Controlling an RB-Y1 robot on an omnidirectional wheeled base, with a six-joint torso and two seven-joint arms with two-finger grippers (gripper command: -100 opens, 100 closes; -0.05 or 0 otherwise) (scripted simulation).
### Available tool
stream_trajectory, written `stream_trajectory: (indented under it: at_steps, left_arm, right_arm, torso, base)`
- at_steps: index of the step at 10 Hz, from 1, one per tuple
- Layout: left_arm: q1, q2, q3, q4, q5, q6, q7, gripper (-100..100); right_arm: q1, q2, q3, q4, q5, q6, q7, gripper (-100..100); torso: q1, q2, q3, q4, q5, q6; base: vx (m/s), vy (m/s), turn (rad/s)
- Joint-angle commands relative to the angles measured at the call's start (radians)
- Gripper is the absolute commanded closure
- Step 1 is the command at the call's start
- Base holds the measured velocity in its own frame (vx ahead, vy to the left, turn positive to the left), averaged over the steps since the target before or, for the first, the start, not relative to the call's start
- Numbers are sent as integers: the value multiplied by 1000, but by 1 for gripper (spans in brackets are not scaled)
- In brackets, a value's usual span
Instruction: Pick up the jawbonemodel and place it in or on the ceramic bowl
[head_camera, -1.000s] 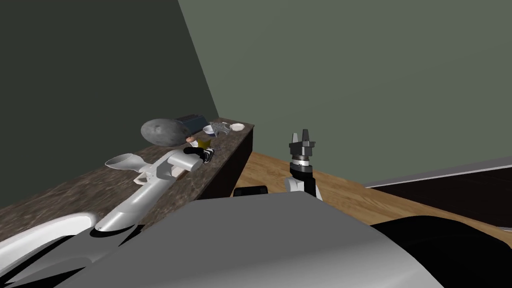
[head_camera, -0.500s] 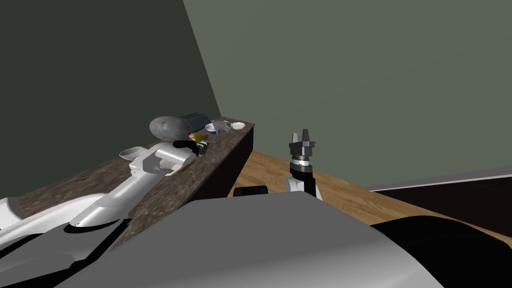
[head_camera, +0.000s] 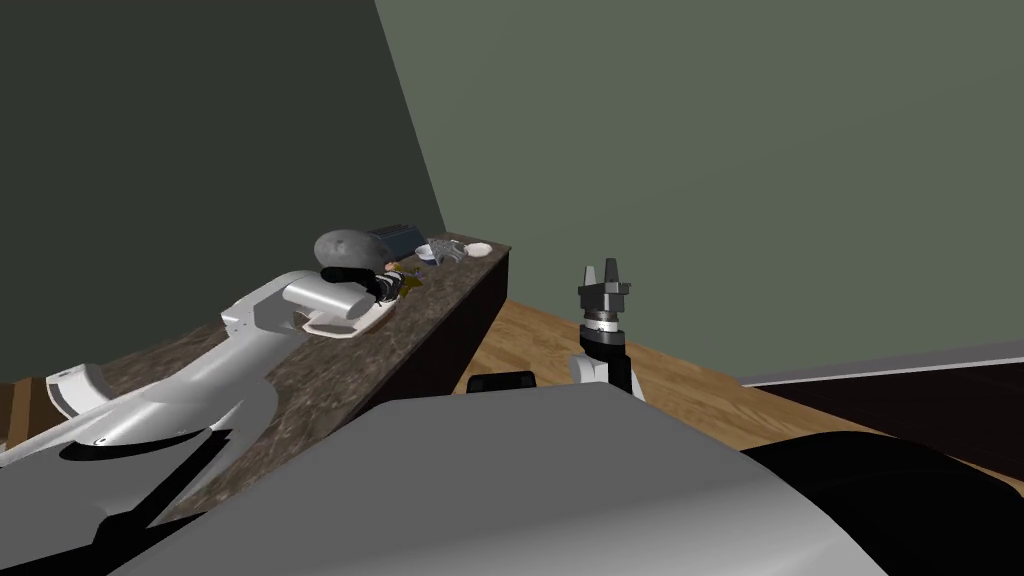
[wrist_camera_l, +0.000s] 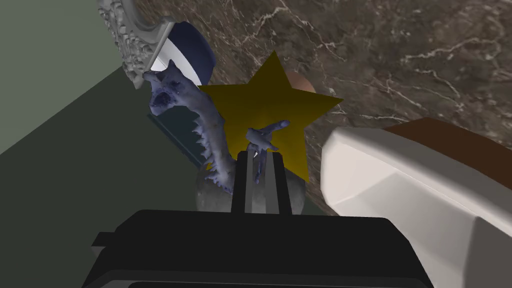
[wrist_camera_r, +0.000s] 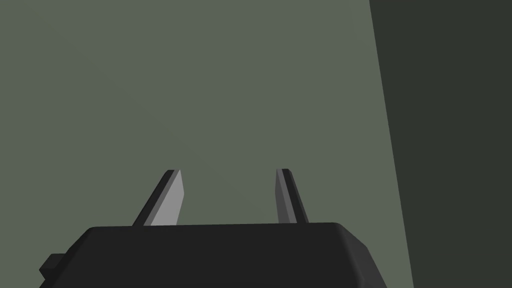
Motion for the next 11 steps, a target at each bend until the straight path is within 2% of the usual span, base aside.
stream_trajectory:
  at_steps: [1, 7, 10, 11]
  left_arm:
    - [-9, 30, 12, 30, 27, -22, -27, 100]
    - [-34, 125, 55, 153, 156, -89, -170, 100]
    - [-38, 157, 71, 215, 226, -114, -254, 100]
    - [-38, 157, 71, 215, 226, -114, -262, 100]
  right_arm:
    - [0, 0, 0, 0, 0, 0, 0, 0]
    - [0, 0, 0, 0, 0, 0, 0, 0]
    - [0, 0, 0, 0, 0, 0, 0, 0]
    - [0, 0, 0, 0, 0, 0, 0, 0]
  torso:
    - [0, 0, 0, 0, 0, 0]
    - [4, -1, 0, 0, 1, 0]
    - [5, -1, -1, -1, 1, 1]
    - [6, -2, -1, -1, 2, 1]
  base:
    - [-59, 6, 12]
    - [-58, 25, 3]
    - [-48, 60, -28]
    - [-25, 52, -13]
